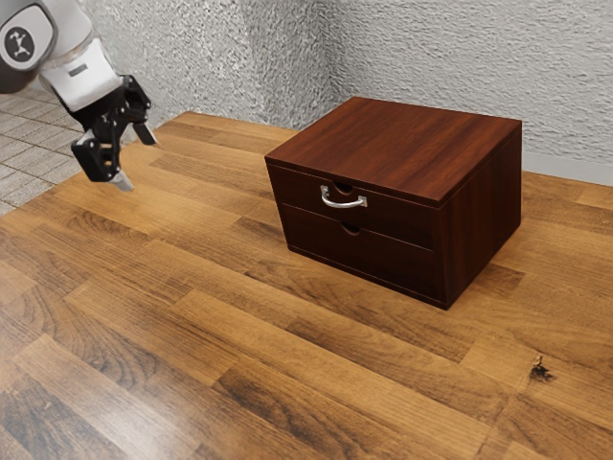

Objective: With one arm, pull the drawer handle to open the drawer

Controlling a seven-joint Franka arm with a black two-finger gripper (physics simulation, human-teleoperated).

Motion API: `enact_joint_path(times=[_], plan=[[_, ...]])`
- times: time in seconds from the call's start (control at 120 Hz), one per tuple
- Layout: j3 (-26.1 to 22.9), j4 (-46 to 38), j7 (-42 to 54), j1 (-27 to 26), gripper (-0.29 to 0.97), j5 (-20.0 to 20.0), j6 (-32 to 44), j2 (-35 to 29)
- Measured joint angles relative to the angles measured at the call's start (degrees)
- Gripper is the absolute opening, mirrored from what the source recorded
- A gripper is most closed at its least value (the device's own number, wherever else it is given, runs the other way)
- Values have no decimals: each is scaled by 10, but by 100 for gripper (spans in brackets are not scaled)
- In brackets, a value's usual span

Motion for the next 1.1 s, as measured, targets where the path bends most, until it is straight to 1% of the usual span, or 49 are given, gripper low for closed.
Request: enact_joint_path(times=[0.158, 0.292, 0.508, 0.7, 0.792, 0.983, 1.1], plan=[[7, 5, 49, 19, 68, 5, 7, 0], [12, -13, 82, 33, 68, 18, 38, 3], [17, 8, 122, 53, 68, 20, 72, 14], [16, 21, 147, 73, 68, 21, 102, 39], [14, 22, 158, 70, 68, 21, 121, 48], [10, 20, 178, 39, 68, 21, 152, 54], [11, 14, 187, 39, 67, 21, 161, 54]])
